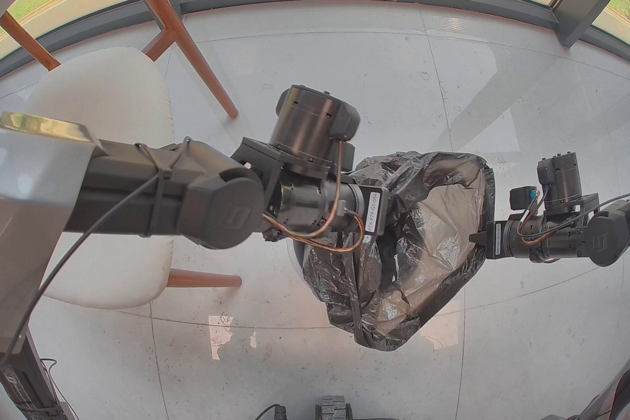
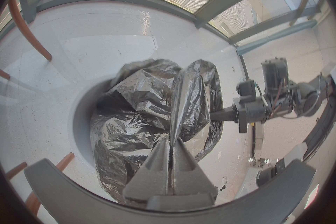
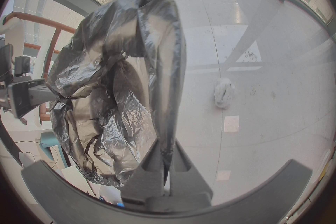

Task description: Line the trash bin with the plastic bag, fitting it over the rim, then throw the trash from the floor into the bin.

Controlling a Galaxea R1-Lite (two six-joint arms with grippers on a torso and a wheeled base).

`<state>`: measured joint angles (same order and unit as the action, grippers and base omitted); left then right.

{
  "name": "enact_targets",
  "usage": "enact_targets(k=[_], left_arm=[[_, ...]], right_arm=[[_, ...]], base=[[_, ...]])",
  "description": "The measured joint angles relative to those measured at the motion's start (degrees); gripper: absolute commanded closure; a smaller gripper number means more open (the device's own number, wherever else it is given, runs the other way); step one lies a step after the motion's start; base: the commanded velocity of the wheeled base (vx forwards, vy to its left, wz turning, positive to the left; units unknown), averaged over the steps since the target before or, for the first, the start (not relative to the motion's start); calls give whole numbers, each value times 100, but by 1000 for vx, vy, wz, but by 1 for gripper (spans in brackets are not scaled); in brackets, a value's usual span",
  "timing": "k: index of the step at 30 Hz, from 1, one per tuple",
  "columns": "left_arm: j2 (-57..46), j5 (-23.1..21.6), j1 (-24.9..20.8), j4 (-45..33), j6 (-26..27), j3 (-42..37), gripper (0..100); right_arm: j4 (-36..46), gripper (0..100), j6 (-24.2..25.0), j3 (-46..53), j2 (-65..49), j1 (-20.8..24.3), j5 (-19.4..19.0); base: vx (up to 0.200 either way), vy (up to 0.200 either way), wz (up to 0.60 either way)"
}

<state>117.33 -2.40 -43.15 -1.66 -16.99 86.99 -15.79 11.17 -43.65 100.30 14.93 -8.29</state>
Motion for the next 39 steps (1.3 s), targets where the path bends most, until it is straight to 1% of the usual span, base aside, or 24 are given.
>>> enact_targets(k=[4, 11, 18, 23, 25, 26, 29, 33, 34, 39], left_arm=[[-2, 2, 283, -1, 112, 57, 100], [-5, 63, 706, 22, 885, 85, 100], [-9, 110, 896, 5, 925, 306, 100], [-13, 143, 914, -129, 925, 466, 100], [-16, 169, 914, -305, 928, 540, 100], [-17, 187, 914, -340, 930, 560, 100], [-22, 395, 914, -457, 952, 656, 100], [-22, 836, 918, -538, 1059, 816, 100], [-22, 875, 918, -542, 1075, 840, 100], [-22, 937, 920, -578, 1087, 918, 100]], right_arm=[[-347, 100, -1, 22, 0, -2, -30], [-564, 100, -24, 140, 38, 0, -35], [-714, 100, -39, 171, 146, -6, -55], [-1402, 100, -41, 176, 344, -13, -79], [-1859, 100, -39, 179, 468, -22, -79], [-1960, 100, -39, 182, 501, -22, -79], [-2349, 100, -30, 196, 678, -28, -79], [-2690, 100, -39, 187, 925, -33, -68], [-2701, 0, -46, 187, 957, -33, -63], [-2723, 0, -197, 204, 1074, -33, -66]], base=[[0, 0, 0], [0, 0, 0], [0, 0, 0], [0, 0, 0], [0, 0, 0], [0, 0, 0], [0, 0, 0], [0, 0, 0], [0, 0, 0], [0, 0, 0]])
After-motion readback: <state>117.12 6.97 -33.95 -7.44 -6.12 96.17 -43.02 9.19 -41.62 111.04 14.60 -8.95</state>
